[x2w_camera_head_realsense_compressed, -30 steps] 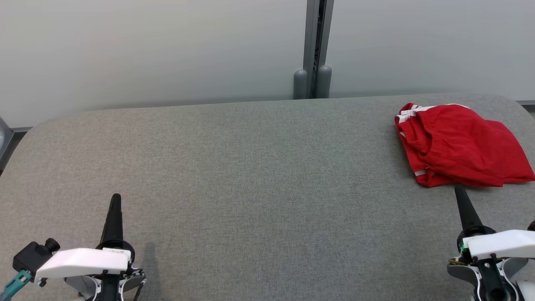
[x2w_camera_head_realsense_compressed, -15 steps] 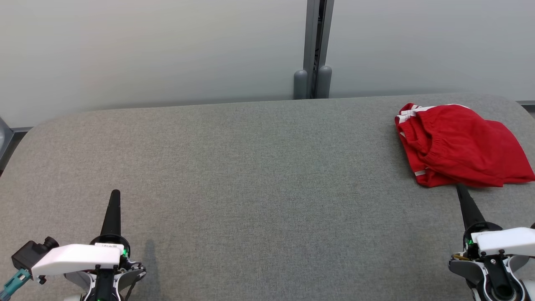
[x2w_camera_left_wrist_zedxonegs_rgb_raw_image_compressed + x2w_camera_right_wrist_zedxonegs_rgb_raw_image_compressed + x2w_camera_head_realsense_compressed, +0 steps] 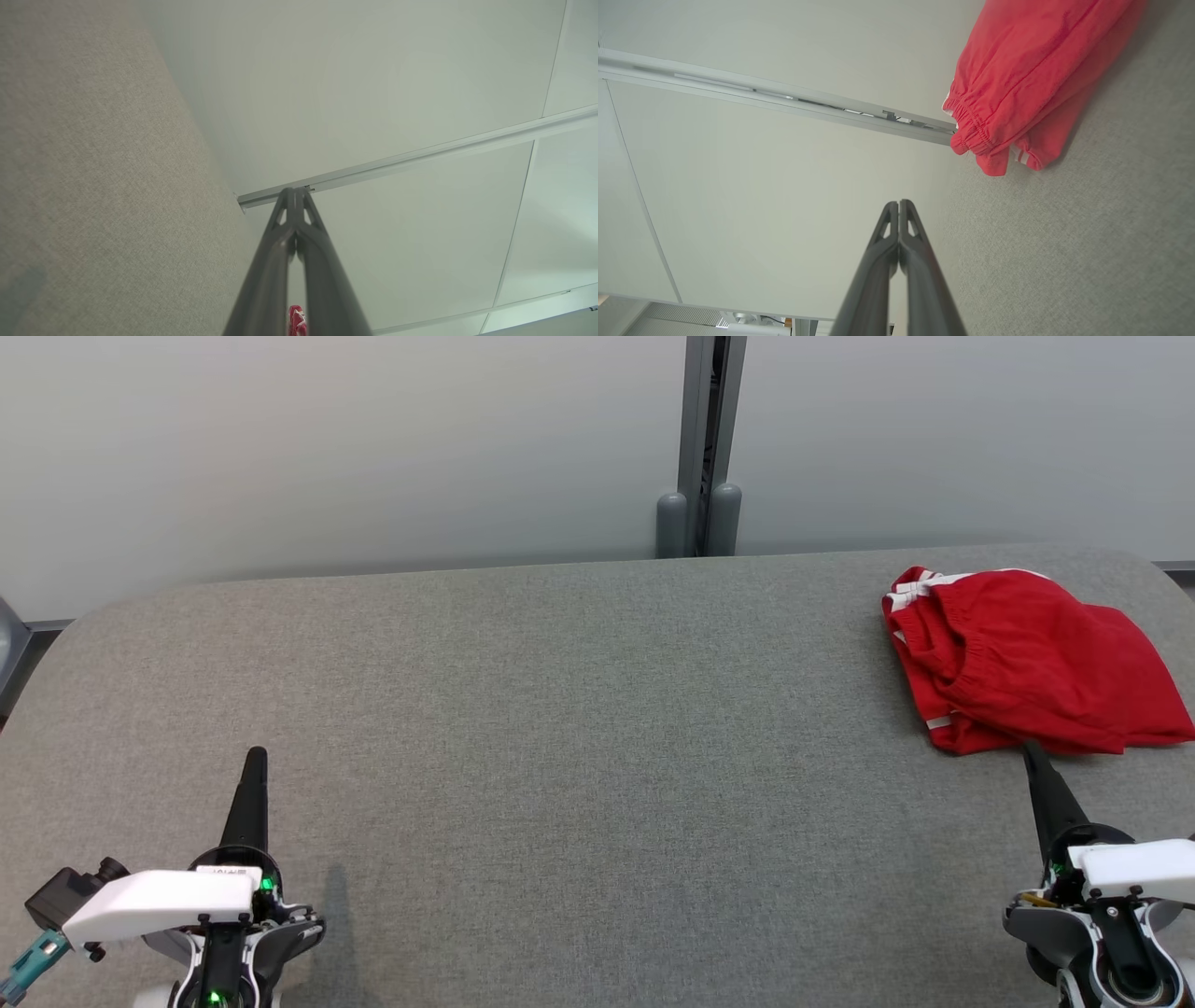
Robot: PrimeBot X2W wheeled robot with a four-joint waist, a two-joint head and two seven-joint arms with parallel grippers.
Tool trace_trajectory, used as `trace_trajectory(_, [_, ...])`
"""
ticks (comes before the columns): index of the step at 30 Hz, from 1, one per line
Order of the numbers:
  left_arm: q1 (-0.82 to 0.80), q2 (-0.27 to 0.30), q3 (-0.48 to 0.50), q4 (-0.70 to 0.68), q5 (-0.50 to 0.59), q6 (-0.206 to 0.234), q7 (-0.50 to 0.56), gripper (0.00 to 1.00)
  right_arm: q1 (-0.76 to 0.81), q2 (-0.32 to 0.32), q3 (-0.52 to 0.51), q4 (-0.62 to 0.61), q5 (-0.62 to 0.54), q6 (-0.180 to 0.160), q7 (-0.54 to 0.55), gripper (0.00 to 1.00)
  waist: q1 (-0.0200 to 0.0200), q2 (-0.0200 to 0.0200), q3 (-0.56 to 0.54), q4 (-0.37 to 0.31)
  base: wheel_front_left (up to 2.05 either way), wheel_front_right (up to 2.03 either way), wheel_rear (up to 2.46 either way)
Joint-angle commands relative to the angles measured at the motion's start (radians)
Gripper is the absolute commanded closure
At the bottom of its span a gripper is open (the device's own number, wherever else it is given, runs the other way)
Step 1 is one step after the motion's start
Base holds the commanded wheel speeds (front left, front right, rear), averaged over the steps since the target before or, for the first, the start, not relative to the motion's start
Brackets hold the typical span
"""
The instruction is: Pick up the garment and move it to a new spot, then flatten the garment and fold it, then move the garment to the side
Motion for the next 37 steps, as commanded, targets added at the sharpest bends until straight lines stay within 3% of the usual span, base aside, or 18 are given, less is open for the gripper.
trace_trajectory(1, [-0.026,0.006,0.005,-0.003,-0.020,-0.007,0.004,1.00,-0.018,-0.003,-0.006,-0.003,0.017,0.002,0.008,1.00,0.0000,-0.0001,0.000,0.000,0.00,0.00,0.00])
trace_trajectory(27, [-0.060,0.008,0.011,0.018,-0.211,-0.011,0.051,1.00,-0.036,0.011,-0.041,0.020,0.185,0.002,0.063,1.00,0.0000,-0.0001,-0.001,0.001,0.00,0.00,0.00])
trace_trajectory(37, [-0.060,0.008,0.011,0.019,-0.216,-0.011,0.055,1.00,-0.039,0.010,-0.042,0.020,0.189,0.002,0.064,1.00,0.0000,-0.0001,-0.001,0.001,0.00,0.00,0.00])
